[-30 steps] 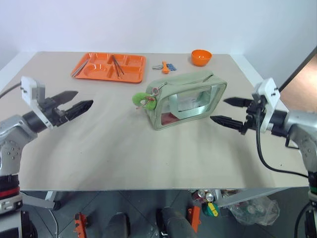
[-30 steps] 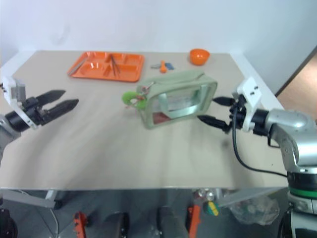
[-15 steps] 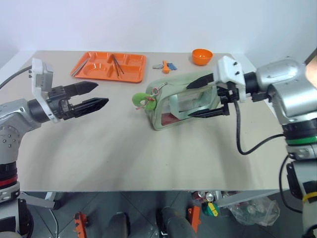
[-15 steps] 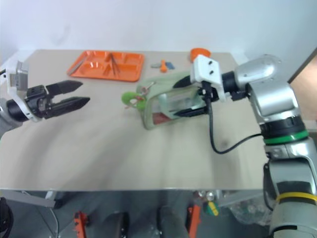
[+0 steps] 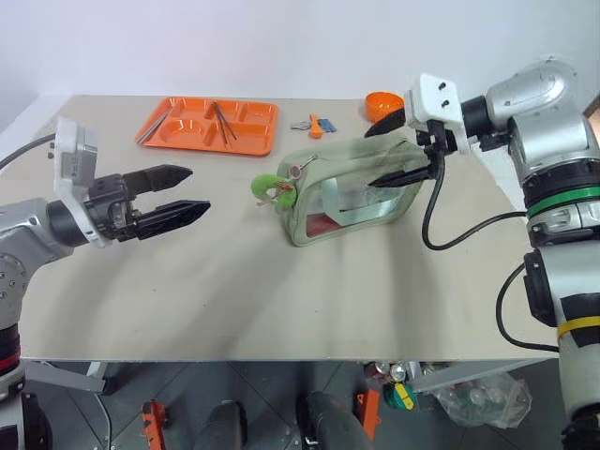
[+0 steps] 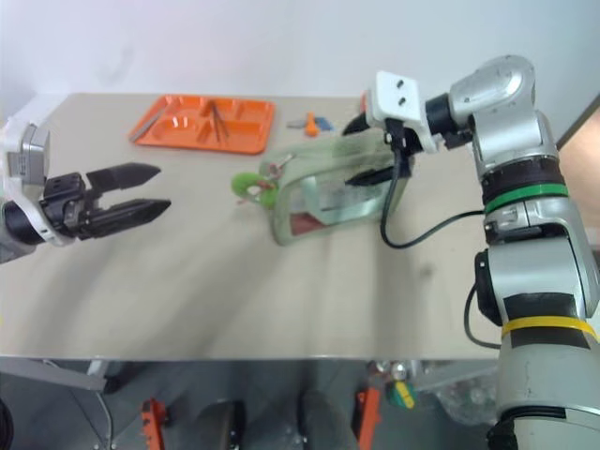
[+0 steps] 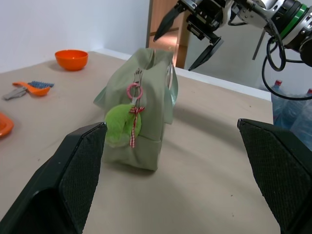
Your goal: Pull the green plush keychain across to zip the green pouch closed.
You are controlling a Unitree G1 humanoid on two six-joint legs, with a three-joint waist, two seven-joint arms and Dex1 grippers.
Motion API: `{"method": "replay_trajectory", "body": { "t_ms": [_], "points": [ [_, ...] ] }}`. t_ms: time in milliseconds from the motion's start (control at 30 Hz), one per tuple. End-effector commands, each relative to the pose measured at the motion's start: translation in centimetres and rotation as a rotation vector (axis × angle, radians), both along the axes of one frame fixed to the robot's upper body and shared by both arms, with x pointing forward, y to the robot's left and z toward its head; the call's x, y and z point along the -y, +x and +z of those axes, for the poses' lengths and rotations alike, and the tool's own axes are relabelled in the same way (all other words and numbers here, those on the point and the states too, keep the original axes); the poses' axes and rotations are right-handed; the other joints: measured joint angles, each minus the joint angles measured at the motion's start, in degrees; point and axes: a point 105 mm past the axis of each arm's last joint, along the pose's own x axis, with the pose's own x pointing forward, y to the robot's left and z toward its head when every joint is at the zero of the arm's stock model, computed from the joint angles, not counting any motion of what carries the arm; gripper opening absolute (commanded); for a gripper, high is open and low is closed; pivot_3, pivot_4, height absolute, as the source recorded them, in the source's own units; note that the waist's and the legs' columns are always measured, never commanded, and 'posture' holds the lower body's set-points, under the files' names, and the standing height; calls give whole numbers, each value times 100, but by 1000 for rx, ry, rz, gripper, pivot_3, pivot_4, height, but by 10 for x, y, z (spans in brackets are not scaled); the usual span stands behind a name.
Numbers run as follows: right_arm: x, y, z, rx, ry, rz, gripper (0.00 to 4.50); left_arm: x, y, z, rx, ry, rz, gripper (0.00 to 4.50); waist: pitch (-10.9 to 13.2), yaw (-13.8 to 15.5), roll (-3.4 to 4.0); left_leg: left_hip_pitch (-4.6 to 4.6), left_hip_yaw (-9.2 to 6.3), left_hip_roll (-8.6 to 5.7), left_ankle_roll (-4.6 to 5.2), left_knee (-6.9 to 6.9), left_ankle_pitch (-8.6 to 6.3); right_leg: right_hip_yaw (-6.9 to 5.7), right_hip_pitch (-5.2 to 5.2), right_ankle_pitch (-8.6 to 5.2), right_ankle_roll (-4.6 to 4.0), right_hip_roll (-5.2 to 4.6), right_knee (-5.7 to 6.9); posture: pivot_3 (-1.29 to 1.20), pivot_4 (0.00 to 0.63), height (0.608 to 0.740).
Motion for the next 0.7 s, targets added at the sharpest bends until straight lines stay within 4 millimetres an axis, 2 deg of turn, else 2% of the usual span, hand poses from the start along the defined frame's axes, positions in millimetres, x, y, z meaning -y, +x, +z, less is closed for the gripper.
{"method": "replay_trajectory", "body": {
  "t_ms": [33, 200, 267, 300, 500, 700],
  "points": [
    [1, 6, 3, 57, -35, -17, 4500, 0, -6, 13, 60, -1, 1, 4455, 1, 0, 2, 0, 1, 0, 0, 1, 0, 0, 0, 0, 0, 0, 1, 0, 150, 740],
    [3, 25, -3, 133, -63, -120, 4500, 2, -7, 16, 68, -12, -8, 4455, 2, -17, 4, 4, 2, 1, 0, 1, 0, 3, 0, 0, -2, 2, 7, 0, 150, 740],
    [2, 27, -5, 127, -68, -122, 4500, 3, -7, 17, 71, -12, -9, 4455, 2, -14, 4, 4, 1, 1, 0, 0, 0, 1, -1, -1, -4, 2, 9, 0, 150, 740],
    [1, 28, -6, 129, -74, -121, 4243, 4, -7, 17, 72, -14, -9, 4484, 2, -13, 4, 4, 0, 1, -1, -1, 0, 1, -1, -2, -5, 2, 8, 0, 150, 740],
    [7, 27, -19, 95, -124, -115, 4243, 6, -7, 16, 77, -36, -6, 4484, 3, -6, 4, 3, 0, -1, -1, -1, 0, 2, -1, -2, -4, 0, 8, 0, 150, 740],
    [10, 26, -10, 97, -84, -132, 4243, 8, -7, 12, 68, -45, -3, 4484, 3, -7, 4, 4, 0, -1, -1, -1, 1, 2, 0, -1, -5, 1, 9, 0, 150, 740]
  ]
}}
